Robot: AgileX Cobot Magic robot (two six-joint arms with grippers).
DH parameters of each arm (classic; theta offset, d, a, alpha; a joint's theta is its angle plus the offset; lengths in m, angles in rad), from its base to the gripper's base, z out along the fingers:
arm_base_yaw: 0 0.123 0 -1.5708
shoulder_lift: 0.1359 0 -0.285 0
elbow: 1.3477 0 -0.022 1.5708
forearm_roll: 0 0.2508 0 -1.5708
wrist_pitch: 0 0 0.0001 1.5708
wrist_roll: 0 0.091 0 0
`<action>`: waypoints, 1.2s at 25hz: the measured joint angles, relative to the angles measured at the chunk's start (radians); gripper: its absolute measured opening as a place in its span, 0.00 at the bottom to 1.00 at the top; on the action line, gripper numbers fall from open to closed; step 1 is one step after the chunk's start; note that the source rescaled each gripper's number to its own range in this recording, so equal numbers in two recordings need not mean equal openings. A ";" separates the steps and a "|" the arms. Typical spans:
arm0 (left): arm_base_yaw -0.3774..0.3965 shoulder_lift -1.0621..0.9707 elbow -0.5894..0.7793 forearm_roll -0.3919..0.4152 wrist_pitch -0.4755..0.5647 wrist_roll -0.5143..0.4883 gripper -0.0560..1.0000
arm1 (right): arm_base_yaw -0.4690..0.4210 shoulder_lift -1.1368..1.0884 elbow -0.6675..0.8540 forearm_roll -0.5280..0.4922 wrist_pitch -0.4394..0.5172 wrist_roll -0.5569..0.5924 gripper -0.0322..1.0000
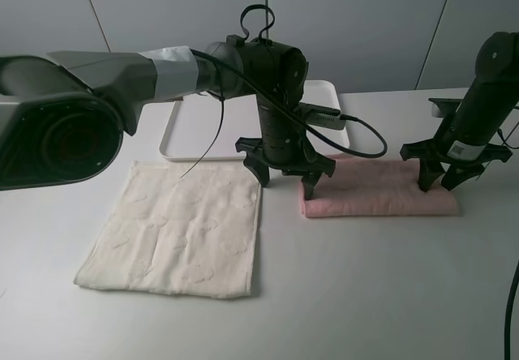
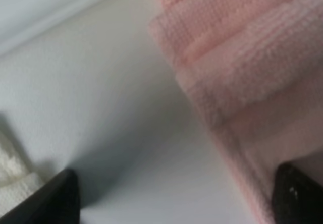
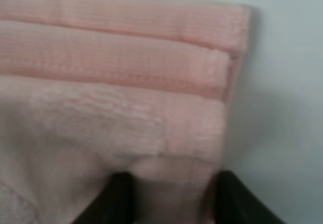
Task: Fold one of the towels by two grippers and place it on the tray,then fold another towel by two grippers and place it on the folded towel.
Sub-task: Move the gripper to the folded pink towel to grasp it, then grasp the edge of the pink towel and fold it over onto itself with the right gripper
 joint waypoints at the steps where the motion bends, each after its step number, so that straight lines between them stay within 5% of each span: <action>1: 0.000 0.000 0.000 0.000 0.000 0.000 0.98 | 0.004 0.000 0.000 0.002 0.000 0.000 0.36; 7: 0.000 0.000 0.000 0.002 0.000 0.002 0.98 | 0.016 0.000 0.000 0.024 -0.002 0.000 0.08; 30: 0.000 0.000 0.000 0.005 0.000 0.029 0.98 | 0.018 -0.120 0.034 0.056 0.068 -0.002 0.08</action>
